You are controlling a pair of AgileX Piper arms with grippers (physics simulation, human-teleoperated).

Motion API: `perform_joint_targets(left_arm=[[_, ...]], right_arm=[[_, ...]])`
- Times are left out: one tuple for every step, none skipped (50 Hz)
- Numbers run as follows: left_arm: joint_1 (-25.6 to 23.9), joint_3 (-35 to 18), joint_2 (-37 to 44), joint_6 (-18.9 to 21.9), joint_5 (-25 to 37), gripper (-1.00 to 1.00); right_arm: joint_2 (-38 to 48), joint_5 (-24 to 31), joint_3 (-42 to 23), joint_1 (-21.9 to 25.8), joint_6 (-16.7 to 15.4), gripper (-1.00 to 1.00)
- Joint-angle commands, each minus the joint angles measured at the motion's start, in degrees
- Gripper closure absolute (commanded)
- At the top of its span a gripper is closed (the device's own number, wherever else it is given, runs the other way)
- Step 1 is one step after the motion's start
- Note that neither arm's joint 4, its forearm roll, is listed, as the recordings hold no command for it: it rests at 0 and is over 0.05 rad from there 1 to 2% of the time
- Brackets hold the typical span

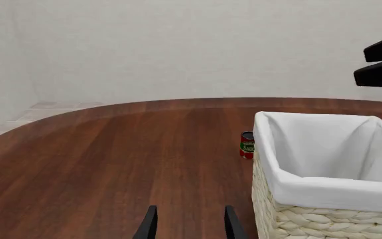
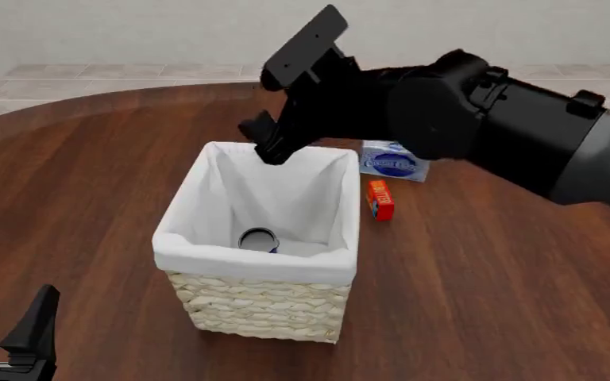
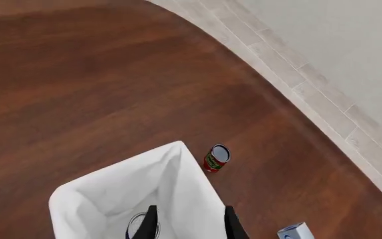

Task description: Pick up the alphabet soup and put it in the basket.

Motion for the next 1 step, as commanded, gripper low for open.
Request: perform_joint_targets(left_arm=[[0.01, 0.0, 0.0, 0.01, 0.0, -1.0]], right_arm=[[-3.52, 0.11, -1.73, -1.41, -0.82, -1.0]])
